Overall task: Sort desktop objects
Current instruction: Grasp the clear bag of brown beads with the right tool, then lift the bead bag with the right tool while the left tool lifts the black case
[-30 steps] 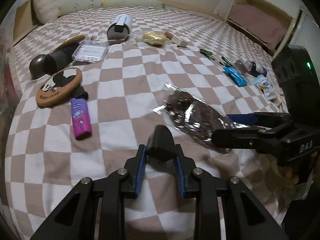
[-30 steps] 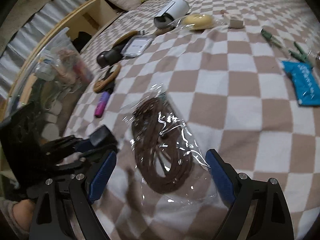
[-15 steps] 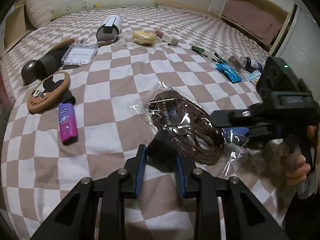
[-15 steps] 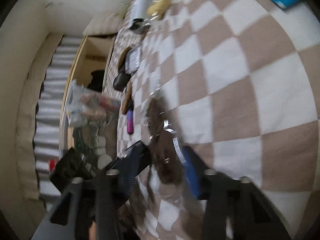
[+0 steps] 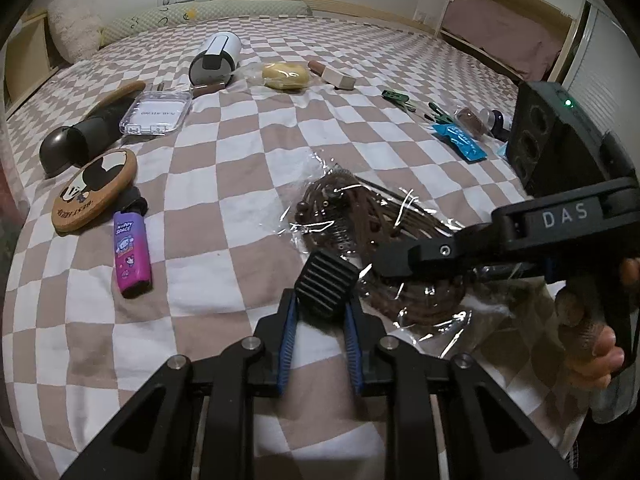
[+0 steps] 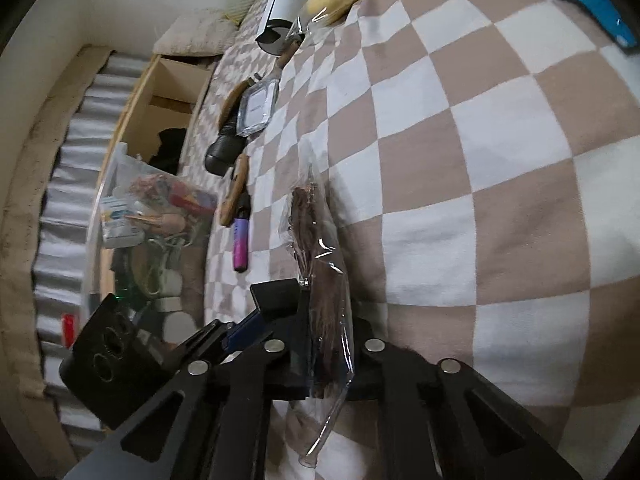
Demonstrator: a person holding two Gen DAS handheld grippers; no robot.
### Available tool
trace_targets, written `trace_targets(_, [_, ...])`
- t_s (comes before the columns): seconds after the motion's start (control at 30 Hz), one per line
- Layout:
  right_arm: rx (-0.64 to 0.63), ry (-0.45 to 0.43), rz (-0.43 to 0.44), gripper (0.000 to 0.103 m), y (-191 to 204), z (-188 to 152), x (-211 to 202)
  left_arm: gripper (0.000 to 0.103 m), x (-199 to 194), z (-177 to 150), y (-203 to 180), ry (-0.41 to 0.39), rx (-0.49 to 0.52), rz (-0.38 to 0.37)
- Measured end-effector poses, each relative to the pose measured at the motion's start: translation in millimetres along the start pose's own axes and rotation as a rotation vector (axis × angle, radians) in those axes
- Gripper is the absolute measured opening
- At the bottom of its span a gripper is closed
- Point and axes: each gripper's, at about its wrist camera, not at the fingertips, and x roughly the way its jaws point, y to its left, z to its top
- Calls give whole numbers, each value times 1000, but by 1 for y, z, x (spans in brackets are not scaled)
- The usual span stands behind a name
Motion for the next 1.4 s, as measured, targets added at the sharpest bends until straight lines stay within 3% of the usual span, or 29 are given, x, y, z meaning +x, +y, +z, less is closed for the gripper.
trace_targets(0.23, [-193,-50,-261,8,24,-4,-30,23,0,-2,1,-21,6,0])
trace_targets(0.37, [-267,-39,-355,8,28,-15,-36,24,2,-1,0,-31,18,8])
trace_targets(0.47, [-269,-18,-369,8,24,-23,-32,33,3,1,-2,-34,34,11])
trace_targets(0.53, [-263,-7,-372,8,20,-26,-30,46,4,1,-4,-36,51,7])
trace_targets(0.6, [-251,-2,-370,8,18,-27,-29,47,5,1,-5,-38,63,5])
trace_targets(0.87, [-220,1,-363,8,12,-27,-28,45,5,2,1,-49,34,-17])
trace_targets(0.93, [-226,0,-369,8,13,-28,-28,29,5,2,2,-50,27,-14])
trace_targets(0.97, [-228,0,-371,8,14,-28,-28,26,5,2,3,-51,23,-13])
trace_targets(1.4, [-274,-38,-384,8,33,-29,-31,24,-20,8,3,-101,24,43])
